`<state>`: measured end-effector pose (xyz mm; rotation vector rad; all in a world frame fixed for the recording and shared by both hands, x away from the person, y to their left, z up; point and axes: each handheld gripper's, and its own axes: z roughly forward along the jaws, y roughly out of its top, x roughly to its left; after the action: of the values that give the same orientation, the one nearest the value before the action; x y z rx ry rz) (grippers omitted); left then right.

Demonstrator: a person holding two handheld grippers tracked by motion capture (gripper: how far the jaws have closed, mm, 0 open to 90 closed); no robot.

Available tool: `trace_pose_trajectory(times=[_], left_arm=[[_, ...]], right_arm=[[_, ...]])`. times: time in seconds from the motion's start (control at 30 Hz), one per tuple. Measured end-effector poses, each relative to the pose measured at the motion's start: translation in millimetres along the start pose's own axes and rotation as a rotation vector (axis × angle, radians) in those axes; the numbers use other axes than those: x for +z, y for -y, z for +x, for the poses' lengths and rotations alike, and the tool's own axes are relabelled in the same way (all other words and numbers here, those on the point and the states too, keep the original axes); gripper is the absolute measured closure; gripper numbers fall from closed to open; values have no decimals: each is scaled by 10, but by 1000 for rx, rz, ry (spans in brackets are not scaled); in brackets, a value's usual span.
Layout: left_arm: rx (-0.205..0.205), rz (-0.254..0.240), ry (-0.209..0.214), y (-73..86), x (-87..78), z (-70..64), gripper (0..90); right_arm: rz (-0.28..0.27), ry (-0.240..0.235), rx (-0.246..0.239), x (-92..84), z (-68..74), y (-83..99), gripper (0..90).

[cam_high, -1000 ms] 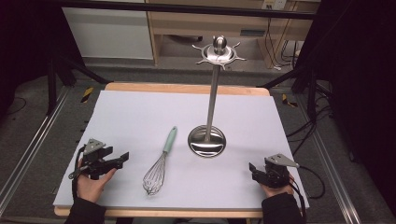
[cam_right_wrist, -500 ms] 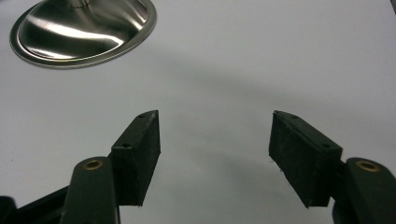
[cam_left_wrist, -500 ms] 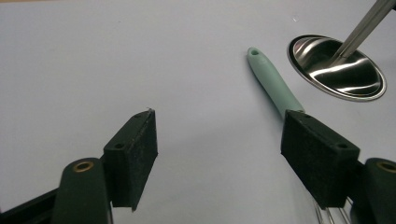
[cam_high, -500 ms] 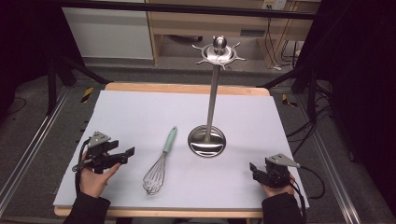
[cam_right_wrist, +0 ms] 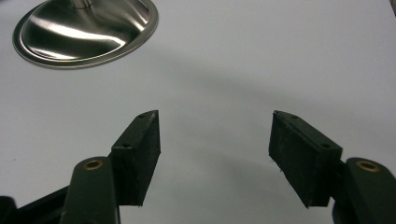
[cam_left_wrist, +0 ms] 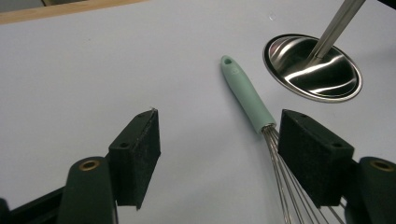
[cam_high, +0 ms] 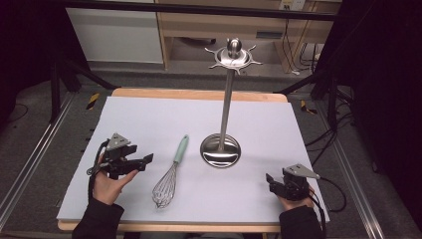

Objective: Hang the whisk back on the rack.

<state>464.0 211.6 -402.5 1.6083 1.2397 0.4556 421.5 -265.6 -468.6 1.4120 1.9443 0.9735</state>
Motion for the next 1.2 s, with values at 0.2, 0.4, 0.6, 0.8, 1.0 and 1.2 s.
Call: trace_pose_trajectory(times=[0.2, 0.4, 0.6, 0.8, 1.0, 1.2], left_arm=[[18, 28, 8, -69, 93, -81, 310], [29, 42, 19, -110, 183, -186, 317], [43, 70, 27, -150, 294, -253, 330], [54, 89, 28, -167, 380, -311, 355], [69, 123, 29, -163, 481, -372, 374], [78, 156, 32, -138, 542, -386, 382]], right_arm=[[6, -4, 1, 4, 3, -1, 342], [4, -11, -5, 5, -2, -1, 348], [5, -24, -6, 15, -7, -8, 351], [6, -25, -9, 24, -7, -12, 355], [11, -27, -14, 40, -12, -18, 360], [15, -27, -25, 51, -1, -28, 364]])
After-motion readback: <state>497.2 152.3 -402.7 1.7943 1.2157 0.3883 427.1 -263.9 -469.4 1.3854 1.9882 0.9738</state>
